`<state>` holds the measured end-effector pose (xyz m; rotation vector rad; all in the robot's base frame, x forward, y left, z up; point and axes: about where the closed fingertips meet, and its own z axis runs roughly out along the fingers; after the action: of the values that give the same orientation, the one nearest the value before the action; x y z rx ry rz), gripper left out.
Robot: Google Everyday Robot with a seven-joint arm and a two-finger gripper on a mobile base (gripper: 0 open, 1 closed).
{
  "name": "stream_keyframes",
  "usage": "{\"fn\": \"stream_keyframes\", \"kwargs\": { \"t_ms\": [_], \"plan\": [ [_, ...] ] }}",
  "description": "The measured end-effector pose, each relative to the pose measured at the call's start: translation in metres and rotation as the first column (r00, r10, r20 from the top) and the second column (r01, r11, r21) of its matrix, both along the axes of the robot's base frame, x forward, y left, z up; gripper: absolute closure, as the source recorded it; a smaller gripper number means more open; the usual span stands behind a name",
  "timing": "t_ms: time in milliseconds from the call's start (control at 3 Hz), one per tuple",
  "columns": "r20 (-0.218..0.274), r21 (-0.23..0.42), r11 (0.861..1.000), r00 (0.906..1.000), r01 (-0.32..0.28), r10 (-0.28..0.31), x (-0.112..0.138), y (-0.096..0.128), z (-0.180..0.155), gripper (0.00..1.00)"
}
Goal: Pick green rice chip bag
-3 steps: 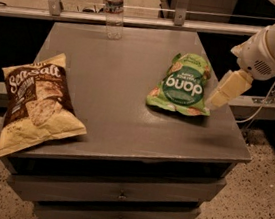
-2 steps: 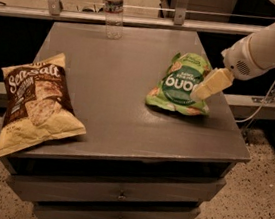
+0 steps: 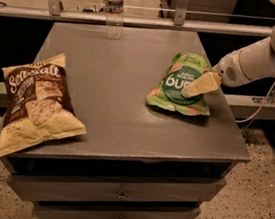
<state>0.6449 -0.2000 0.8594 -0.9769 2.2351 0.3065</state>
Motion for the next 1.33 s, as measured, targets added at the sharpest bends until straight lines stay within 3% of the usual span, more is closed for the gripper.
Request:
{"fn": "stream_keyframes", "kwargs": {
  "t_ms": [667, 1000, 1333],
  "plan": [
    [0.002, 0.125, 0.991, 0.999, 0.043, -0.044, 0.008, 0.013, -0.002, 0.63],
    [0.048, 0.163, 0.986, 0.998, 0.034, -0.042, 0.01, 0.014, 0.015, 0.86],
    [0.147, 0.216, 0.976, 0.989, -0.014, -0.018, 0.014, 0.015, 0.053, 1.0]
  ]
}}
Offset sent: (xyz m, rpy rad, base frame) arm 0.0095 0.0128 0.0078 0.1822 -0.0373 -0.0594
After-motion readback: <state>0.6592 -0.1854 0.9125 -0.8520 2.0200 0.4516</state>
